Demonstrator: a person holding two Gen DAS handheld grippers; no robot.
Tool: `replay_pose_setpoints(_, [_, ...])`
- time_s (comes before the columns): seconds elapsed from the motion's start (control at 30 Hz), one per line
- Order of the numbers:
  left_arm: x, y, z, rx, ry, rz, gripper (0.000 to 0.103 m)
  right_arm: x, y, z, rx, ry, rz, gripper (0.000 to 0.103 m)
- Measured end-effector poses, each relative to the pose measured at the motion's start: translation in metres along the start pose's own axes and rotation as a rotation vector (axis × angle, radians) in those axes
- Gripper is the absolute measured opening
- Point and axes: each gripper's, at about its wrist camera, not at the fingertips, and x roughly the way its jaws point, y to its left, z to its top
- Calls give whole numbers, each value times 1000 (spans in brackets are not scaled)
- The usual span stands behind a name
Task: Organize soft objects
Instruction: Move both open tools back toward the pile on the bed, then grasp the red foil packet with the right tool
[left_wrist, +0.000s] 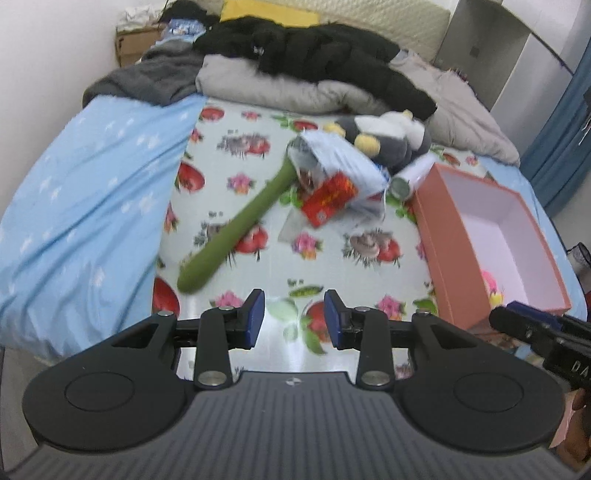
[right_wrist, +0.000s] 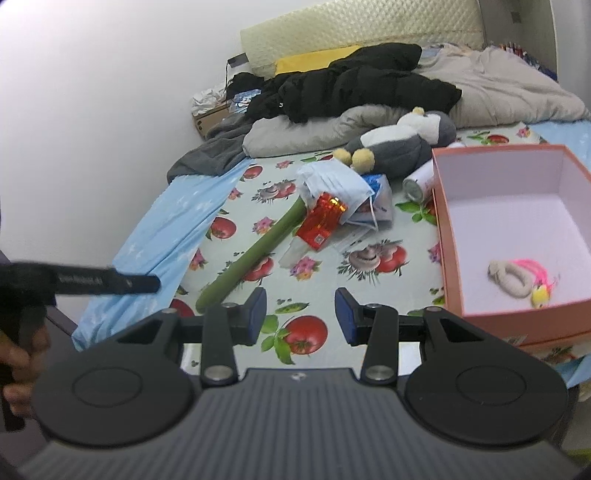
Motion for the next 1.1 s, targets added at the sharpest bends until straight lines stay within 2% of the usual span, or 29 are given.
replay_pose_setpoints(0.17, [18, -4, -5, -6, 23, 17, 41, 10, -8, -4, 31, -1, -8, 44])
replay_pose_setpoints(0.33, [47, -2, 8, -3, 6, 39, 41, 36, -14, 2, 47, -1, -6, 44])
replay_pose_setpoints(0.57, [113, 6, 26, 18, -12, 51, 41, 89, -23, 11, 63, 36, -11, 44])
replay_pose_setpoints(0.73, [172, 12, 34, 30, 14, 32, 41, 132, -33, 18, 91, 54, -11, 44])
replay_pose_setpoints(0.9, [221, 13, 41, 85, -9, 4, 43, 175, -43, 30, 126, 53, -18, 45])
replay_pose_setpoints(1.0, [243, 15, 48, 102, -27, -10, 52, 199, -47, 37, 151, 48, -18, 52])
replay_pose_setpoints(1.07, [257, 15, 51, 124, -51, -12, 52, 215, -48, 40, 176, 45, -15, 66])
replay_pose_setpoints(1.1, [263, 15, 52, 125, -54, -18, 52, 222, -50, 42, 198, 38, -5, 66])
